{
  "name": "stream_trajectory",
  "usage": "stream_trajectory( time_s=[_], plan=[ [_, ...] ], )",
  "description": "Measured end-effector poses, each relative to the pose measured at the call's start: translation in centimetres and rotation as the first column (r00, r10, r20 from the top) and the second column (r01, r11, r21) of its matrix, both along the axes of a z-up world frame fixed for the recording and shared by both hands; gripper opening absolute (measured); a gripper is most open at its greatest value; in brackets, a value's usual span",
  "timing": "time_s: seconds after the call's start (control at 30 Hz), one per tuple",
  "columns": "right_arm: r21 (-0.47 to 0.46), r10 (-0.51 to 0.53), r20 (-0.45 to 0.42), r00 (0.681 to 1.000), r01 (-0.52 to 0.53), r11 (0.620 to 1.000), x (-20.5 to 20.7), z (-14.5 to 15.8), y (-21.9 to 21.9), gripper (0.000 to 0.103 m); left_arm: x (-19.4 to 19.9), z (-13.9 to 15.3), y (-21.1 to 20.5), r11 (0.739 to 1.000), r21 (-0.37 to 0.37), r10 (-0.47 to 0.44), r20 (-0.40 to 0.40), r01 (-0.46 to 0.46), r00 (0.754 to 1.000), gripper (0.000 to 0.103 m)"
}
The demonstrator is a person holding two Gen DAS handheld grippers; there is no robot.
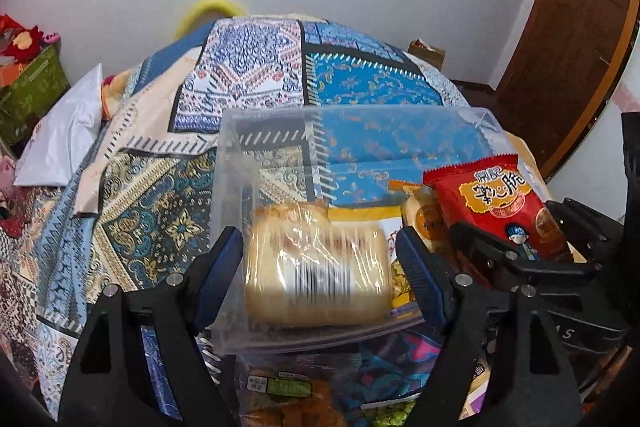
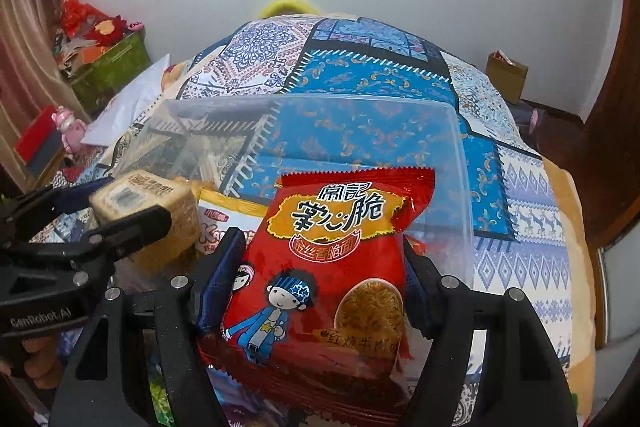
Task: Organize snacks
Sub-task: 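Lower the boxed cake and red cartoon chip bag into the clear box, release both, then grasp the green-edged cookie bag with the left gripper while the right grasps the purple biscuit pack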
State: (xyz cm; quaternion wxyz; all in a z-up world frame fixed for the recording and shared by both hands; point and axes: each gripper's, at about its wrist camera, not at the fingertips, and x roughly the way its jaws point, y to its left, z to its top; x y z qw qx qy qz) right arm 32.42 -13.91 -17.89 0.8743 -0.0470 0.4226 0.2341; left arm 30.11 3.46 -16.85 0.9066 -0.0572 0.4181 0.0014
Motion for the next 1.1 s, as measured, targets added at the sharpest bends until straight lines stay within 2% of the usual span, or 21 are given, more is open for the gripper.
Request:
stream_trajectory(
  time_s=[0.23,0.33,0.47,0.63,0.87,1.1],
  plan=[
    [0.026,0.0,-0.013,1.0,0.0,1.0,-0.6,1.2,-0.5,0.069,-1.6,2.4,0.1,1.0,0.008,-0.014,0.04,0.014,0.999,0.079],
    [0.032,-0.001,0.022,1.0,0.0,0.999,-1.7,2.7,-0.7,0.07,-2.7,3.6,0.3,1.0,0.004,-0.012,0.06,0.012,0.998,0.079],
    [0.035,-0.007,0.084,0.996,0.004,0.999,-3.1,5.0,-1.1,0.077,-4.7,5.4,0.6,1.0,0.001,-0.012,0.091,0.011,0.996,0.079],
    [0.046,-0.012,0.14,0.99,0.006,0.999,-5.3,7.2,-1.7,0.078,-7.3,6.6,0.6,1.0,0.019,-0.021,0.106,0.019,0.994,0.079],
    [0.03,0.0,0.164,0.986,-0.005,1.0,-9.0,7.7,-2.3,0.078,-11.3,5.8,0.6,0.999,0.041,-0.035,0.07,0.032,0.997,0.079],
    [-0.001,0.029,0.118,0.993,-0.029,1.0,-12.4,5.3,-2.3,0.078,-15.0,2.9,0.7,0.999,0.031,-0.022,-0.01,0.022,1.0,0.079]
  ],
)
